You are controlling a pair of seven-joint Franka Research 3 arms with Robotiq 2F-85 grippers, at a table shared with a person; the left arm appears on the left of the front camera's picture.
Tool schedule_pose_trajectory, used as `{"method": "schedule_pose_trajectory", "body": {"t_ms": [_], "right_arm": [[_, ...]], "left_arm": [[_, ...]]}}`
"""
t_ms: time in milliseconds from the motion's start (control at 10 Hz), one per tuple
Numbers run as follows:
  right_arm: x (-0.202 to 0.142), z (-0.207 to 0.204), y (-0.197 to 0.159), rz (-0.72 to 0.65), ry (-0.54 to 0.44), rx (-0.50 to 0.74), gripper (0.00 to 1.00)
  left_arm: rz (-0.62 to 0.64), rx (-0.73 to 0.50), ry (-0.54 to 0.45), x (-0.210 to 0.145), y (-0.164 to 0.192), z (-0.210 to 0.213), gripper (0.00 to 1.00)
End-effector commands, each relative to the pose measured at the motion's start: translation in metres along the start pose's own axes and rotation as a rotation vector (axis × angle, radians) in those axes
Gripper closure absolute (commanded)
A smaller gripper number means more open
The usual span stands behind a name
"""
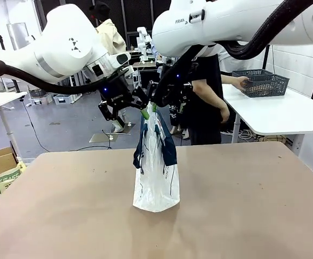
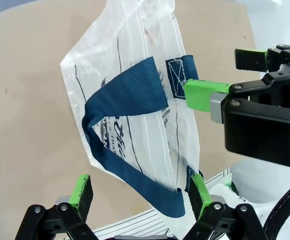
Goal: Transfer purchased items from the store into the shopping bag.
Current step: Open the Reusable shopping bag in the center of the table.
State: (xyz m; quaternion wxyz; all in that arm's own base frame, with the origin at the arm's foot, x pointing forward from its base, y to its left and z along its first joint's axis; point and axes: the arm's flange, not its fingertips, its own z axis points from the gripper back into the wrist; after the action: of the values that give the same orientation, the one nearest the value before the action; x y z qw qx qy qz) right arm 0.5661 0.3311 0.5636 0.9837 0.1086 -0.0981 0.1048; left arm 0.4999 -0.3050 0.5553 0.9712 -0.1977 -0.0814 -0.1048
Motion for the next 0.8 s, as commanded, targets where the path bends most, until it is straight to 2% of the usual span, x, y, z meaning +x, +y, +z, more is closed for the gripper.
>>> {"method": "schedule_pose_trajectory", "body": {"t_ms": [0, 700], "right_arm": [[0.005, -0.001, -0.001, -0.016, 0.029, 0.03, 0.0], [0.007, -0.028, -0.007, -0.036, 0.112, 0.03, 0.0]], "left_arm": [[0.037, -0.017, 0.025, 0.008, -0.005, 0.003, 0.0], [0.114, 0.01, 0.069, 0.016, 0.006, -0.028, 0.0]]}}
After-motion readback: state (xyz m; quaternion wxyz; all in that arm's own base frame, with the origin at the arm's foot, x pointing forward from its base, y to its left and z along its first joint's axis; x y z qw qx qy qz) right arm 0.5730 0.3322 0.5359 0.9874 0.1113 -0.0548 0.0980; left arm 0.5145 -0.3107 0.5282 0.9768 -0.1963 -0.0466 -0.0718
